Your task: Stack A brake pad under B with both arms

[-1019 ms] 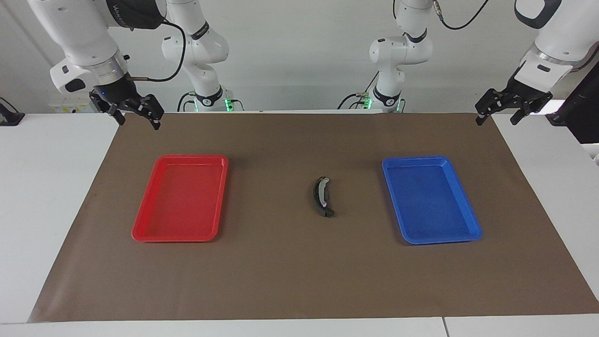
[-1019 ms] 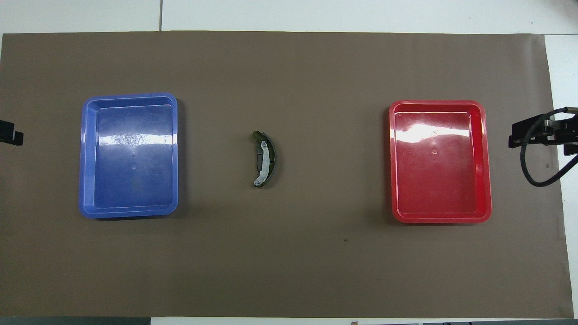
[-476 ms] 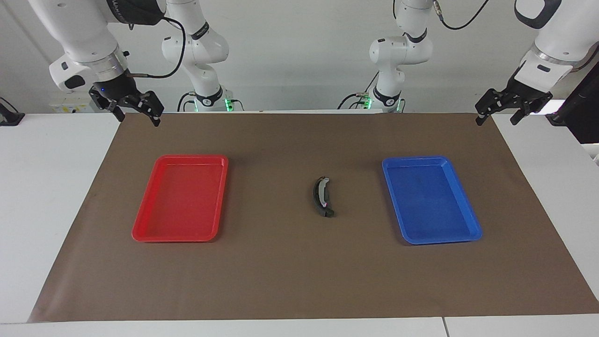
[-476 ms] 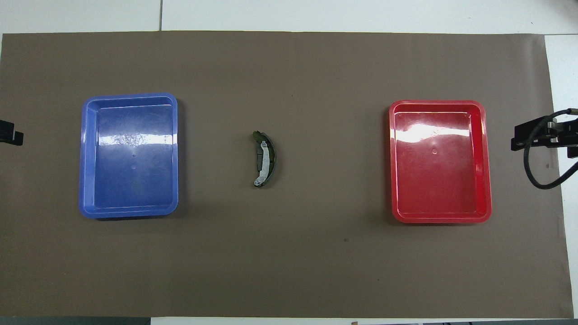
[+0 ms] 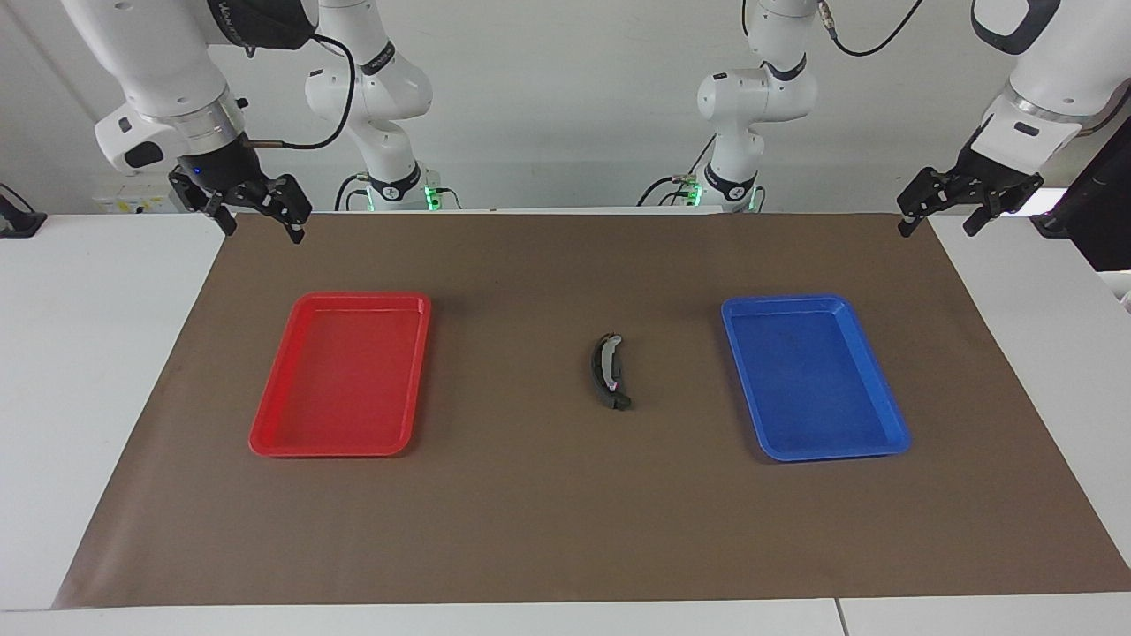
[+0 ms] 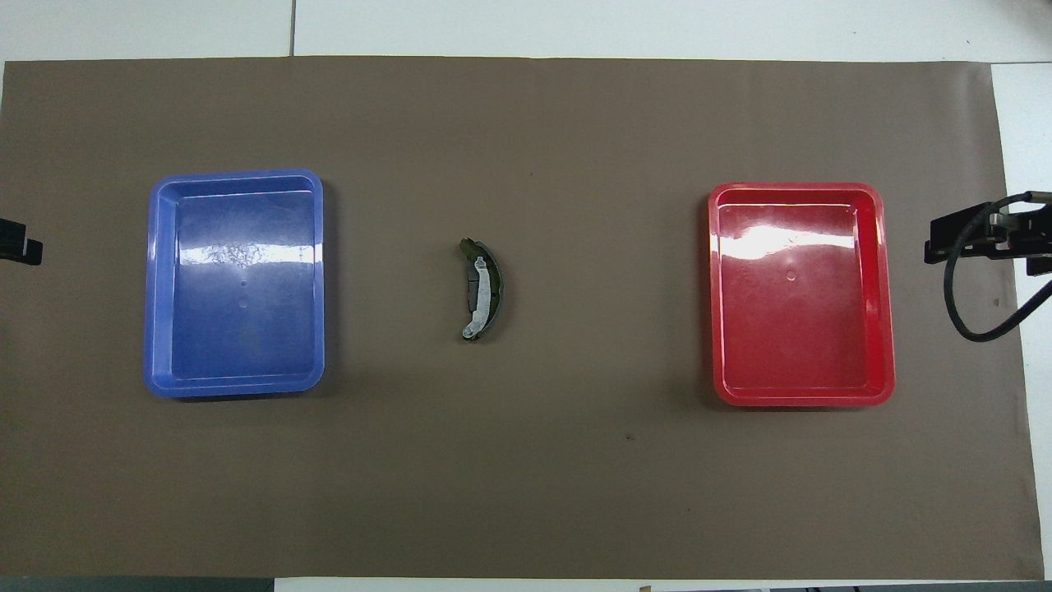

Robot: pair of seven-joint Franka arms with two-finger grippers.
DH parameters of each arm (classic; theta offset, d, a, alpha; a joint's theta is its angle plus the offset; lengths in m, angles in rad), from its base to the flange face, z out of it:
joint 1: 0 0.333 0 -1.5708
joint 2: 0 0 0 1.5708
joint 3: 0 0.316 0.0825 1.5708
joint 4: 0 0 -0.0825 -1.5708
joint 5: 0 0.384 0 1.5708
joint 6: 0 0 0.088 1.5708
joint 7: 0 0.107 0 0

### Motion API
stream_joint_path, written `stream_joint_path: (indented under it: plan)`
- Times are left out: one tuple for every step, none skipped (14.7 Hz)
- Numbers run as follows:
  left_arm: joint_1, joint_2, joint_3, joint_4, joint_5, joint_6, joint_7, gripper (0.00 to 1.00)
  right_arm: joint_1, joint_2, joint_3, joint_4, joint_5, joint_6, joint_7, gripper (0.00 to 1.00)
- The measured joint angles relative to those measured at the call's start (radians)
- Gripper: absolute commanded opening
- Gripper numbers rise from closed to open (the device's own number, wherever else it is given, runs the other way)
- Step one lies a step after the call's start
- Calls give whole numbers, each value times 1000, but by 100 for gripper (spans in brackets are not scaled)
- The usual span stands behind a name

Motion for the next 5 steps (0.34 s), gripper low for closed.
stream_joint_path:
  plan:
    - [0,0,0,0,0,0,0,100,0,0,0,0,0,-1,-9,100]
    - [0,0,0,0,0,0,0,100,0,0,0,0,0,-1,-12,100]
    - [0,0,0,0,0,0,0,100,0,0,0,1,0,-3,-14,100]
    - [0,0,0,0,0,0,0,100,0,0,0,1,-1,-8,-14,100]
    - [0,0,0,0,0,0,0,100,0,0,0,1,-1,-11,-15,100]
